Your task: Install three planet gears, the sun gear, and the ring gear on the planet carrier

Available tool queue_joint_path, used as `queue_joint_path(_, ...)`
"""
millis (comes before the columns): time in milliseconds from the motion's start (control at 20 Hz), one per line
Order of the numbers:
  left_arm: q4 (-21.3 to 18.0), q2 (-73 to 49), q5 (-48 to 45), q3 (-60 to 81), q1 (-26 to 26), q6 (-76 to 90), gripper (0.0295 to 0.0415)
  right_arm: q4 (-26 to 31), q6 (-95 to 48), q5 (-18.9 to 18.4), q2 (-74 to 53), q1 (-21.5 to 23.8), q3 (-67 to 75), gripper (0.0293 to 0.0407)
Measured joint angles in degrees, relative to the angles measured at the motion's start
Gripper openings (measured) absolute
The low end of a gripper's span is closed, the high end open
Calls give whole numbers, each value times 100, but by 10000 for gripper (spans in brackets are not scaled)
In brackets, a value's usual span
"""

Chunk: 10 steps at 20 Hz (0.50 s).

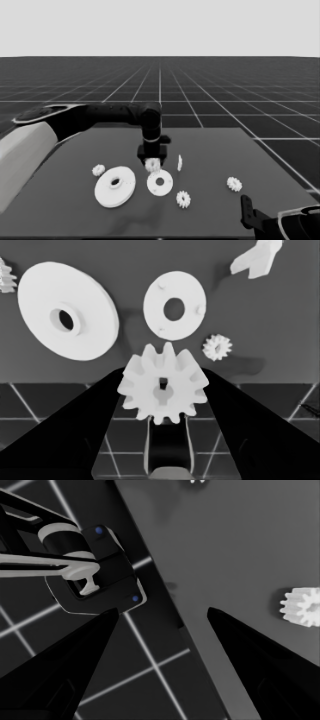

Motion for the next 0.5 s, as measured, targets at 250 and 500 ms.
queue_joint_path(250,2113,126,-85,-571,2116,409,312,0,0,0,0,0,0,385)
queue_joint_path(500,2337,181,-178,-824,2345,584,312,0,0,0,0,0,0,385)
